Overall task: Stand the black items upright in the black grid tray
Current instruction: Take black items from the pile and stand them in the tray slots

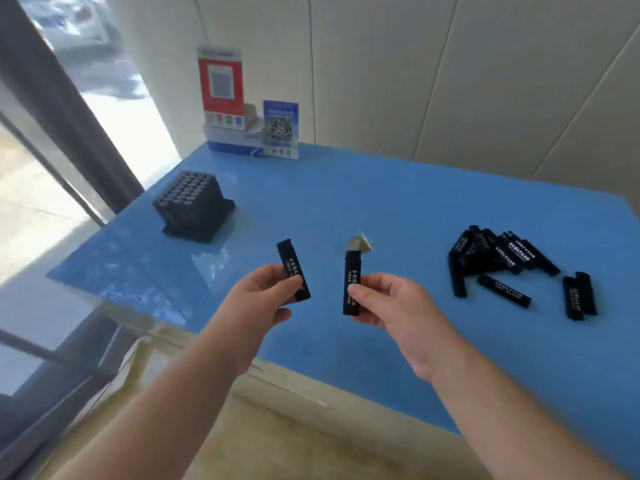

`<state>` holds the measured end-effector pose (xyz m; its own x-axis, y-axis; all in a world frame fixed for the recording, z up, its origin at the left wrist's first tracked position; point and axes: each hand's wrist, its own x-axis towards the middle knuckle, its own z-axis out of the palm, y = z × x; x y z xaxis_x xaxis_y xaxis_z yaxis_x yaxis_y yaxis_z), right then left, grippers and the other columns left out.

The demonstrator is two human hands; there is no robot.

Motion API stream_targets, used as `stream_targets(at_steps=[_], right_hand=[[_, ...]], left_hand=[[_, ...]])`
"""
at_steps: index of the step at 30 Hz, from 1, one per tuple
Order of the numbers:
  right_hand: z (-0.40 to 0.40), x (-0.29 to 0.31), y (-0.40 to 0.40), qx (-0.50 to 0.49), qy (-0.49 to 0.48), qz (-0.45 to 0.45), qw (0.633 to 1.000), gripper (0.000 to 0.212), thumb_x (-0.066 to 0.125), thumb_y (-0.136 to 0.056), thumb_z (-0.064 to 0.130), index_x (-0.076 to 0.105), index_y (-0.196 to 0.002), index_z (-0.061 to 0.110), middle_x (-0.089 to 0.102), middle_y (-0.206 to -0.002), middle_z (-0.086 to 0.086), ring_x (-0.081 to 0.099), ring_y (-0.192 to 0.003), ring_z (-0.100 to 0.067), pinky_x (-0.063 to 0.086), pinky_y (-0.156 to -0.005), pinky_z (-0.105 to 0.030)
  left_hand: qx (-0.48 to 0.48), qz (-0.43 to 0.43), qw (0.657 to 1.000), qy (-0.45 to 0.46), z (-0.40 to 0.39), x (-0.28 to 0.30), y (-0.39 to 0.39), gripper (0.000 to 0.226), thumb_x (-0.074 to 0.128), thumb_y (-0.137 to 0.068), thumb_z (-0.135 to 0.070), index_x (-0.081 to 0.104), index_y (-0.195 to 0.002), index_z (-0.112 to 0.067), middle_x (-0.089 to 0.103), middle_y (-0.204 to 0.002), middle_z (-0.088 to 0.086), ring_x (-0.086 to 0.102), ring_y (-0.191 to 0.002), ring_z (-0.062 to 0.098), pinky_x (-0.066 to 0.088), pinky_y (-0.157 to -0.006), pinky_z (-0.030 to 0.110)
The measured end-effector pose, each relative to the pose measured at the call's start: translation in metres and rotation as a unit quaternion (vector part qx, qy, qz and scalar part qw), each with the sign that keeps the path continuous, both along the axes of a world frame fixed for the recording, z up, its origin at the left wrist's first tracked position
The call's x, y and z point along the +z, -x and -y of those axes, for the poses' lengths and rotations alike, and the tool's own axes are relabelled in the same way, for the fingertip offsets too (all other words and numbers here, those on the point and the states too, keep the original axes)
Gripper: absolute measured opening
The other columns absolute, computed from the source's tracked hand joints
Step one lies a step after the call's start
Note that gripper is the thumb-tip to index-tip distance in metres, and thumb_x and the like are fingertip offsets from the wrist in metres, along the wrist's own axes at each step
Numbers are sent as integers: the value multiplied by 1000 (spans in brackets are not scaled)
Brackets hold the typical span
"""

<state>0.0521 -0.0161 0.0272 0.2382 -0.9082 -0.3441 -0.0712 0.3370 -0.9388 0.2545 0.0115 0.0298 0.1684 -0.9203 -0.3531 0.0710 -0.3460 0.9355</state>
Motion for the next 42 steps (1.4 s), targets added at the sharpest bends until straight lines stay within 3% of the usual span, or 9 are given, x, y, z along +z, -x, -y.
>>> stream_targets(at_steps=[9,18,25,35,39,42], right_hand=[[-55,9,-153,95,20,22,995,14,65,-95,14,70,-109,11,78,-101,-3,74,-94,-20,57,-91,-36],[-71,2,-236,117,-9,18,993,14,67,-94,10,67,-105,4,75,-102,-15,74,-92,-26,60,-87,-39],[-23,-8,-277,119,21,12,993,12,66,-94,9,66,-106,11,74,-102,-13,75,-87,-19,60,-81,-33],[69,-13,-310,66,32,-22,997,6,67,-94,14,68,-100,12,74,-94,-11,73,-84,-22,62,-82,-40],[88,-18,-317,25,46,-47,998,4,67,-94,13,66,-95,16,69,-98,-16,72,-88,-28,63,-76,-36],[99,-24,-323,-5,57,-55,997,4,67,-94,14,67,-95,18,71,-98,-11,71,-92,-29,63,-76,-36]], left_hand=[[88,12,996,22,-90,8,-141,13,65,-94,-22,71,-106,-23,75,-99,-5,67,-89,11,45,-79,29],[119,10,993,19,-115,-1,-221,14,64,-94,-20,69,-105,-25,76,-95,-5,66,-85,10,44,-77,30],[96,58,994,8,-66,-10,-259,15,65,-93,-18,69,-105,-25,74,-95,-7,66,-87,10,48,-79,29],[80,115,990,31,48,-5,-300,11,62,-95,-29,71,-102,-27,76,-91,-8,71,-89,12,56,-85,35],[32,182,980,76,80,-1,-307,20,70,-90,-24,62,-105,-36,70,-85,-16,69,-80,7,56,-74,30],[-27,228,969,90,103,4,-314,13,68,-89,-23,63,-94,-35,68,-77,-17,64,-68,4,49,-59,24]])
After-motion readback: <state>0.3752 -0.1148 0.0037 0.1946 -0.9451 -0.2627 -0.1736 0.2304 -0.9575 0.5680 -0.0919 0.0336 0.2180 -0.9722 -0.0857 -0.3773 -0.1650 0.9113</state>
